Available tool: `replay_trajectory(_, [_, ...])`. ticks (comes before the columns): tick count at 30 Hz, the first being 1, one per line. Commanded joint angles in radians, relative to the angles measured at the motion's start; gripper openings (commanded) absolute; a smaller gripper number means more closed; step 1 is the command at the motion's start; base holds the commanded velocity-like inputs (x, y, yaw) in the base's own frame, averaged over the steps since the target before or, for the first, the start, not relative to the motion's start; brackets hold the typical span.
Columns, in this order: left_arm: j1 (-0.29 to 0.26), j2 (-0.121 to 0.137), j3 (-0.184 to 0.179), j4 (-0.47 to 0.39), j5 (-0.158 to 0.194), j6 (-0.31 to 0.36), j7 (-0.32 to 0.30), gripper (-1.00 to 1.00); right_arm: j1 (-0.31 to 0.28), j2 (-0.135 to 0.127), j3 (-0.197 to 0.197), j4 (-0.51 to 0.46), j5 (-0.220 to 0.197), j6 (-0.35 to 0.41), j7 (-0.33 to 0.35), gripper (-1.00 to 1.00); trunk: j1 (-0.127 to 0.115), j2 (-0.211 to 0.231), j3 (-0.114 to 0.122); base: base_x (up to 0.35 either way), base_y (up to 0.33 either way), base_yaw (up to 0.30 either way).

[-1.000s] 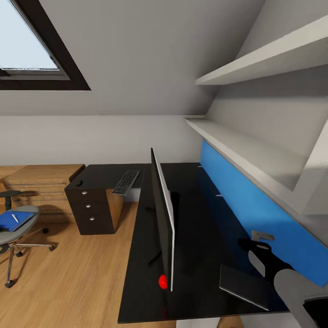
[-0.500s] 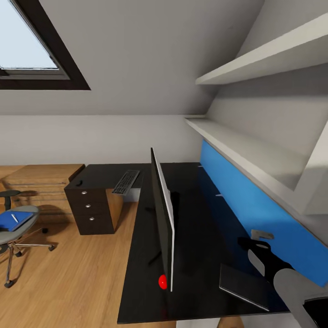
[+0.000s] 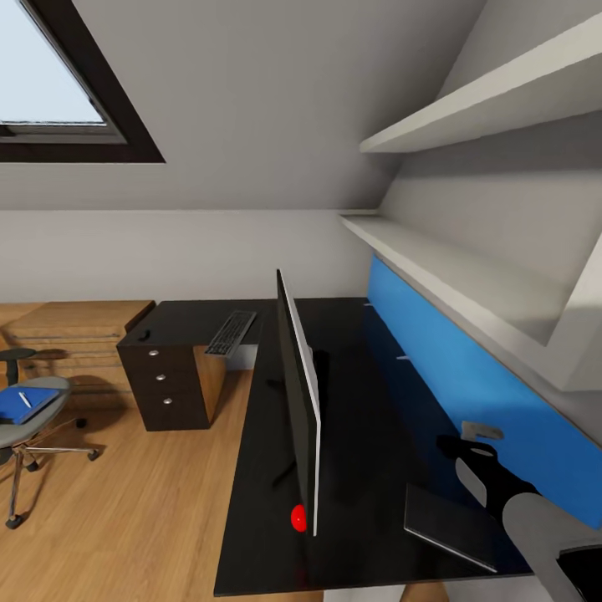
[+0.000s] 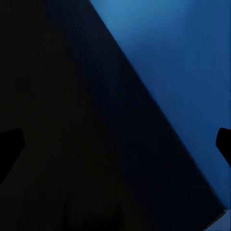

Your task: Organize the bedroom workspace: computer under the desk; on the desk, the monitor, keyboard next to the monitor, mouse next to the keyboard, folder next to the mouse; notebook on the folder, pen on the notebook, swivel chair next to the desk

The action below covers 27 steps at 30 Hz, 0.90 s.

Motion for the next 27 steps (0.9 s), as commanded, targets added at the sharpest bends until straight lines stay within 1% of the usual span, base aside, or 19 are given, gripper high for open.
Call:
replay_trajectory(1, [-0.001, 0.000, -0.008, 0.000, 0.003, -0.002, 0.006, 1.00, 0.000, -0.001, 0.008, -0.002, -0.006, 0.006, -0.006, 1.00, 0.004, -0.009, -0.005, 0.000, 0.000, 0.000])
replay_trajectory(5, [-0.001, 0.000, -0.008, 0.000, 0.003, -0.008, 0.006, 1.00, 0.000, -0.001, 0.008, 0.002, -0.006, 0.007, -0.004, 1.00, 0.020, -0.037, -0.018, 0.000, 0.000, 0.000])
replay_trajectory(12, [-0.001, -0.004, 0.001, 0.001, 0.003, -0.080, 0.009, 1.00, 0.000, -0.001, 0.008, 0.006, -0.006, 0.012, 0.019, 1.00, 0.046, -0.086, -0.040, 0.000, 0.000, 0.000])
replay_trajectory(14, [-0.001, -0.005, 0.002, 0.001, 0.003, -0.093, 0.010, 1.00, 0.000, -0.001, 0.007, 0.007, -0.007, 0.031, 0.036, 1.00, 0.054, -0.100, -0.046, 0.000, 0.000, 0.000])
replay_trajectory(18, [-0.001, -0.006, 0.003, 0.001, 0.003, -0.102, 0.010, 1.00, 0.000, -0.003, 0.005, 0.007, -0.024, 0.083, 0.080, 1.00, 0.069, -0.128, -0.058, 0.000, 0.000, 0.000])
replay_trajectory(20, [-0.001, -0.006, 0.004, 0.001, 0.003, -0.104, 0.011, 1.00, 0.000, -0.005, 0.002, 0.006, -0.047, 0.104, 0.109, 1.00, 0.077, -0.142, -0.065, 0.000, 0.000, 0.000])
replay_trajectory(21, [-0.001, -0.006, 0.004, 0.001, 0.003, -0.105, 0.011, 1.00, 0.000, -0.006, 0.000, 0.006, -0.068, 0.115, 0.129, 1.00, 0.081, -0.149, -0.068, 0.000, 0.000, 0.000])
replay_trajectory(23, [-0.001, -0.006, 0.004, 0.001, 0.003, -0.106, 0.011, 1.00, 0.000, -0.009, -0.001, 0.006, -0.084, 0.122, 0.143, 1.00, 0.089, -0.163, -0.074, 0.000, 0.000, 0.000])
replay_trajectory(25, [-0.001, -0.006, 0.004, 0.001, 0.003, -0.106, 0.011, 1.00, 0.000, -0.011, -0.001, 0.006, -0.088, 0.123, 0.146, 1.00, 0.096, -0.177, -0.080, 0.000, 0.000, 0.000])
replay_trajectory(27, [-0.001, -0.006, 0.004, 0.001, 0.003, -0.107, 0.011, 1.00, 0.000, -0.020, -0.003, 0.007, -0.093, 0.125, 0.149, 1.00, 0.104, -0.191, -0.087, 0.000, 0.000, 0.000])
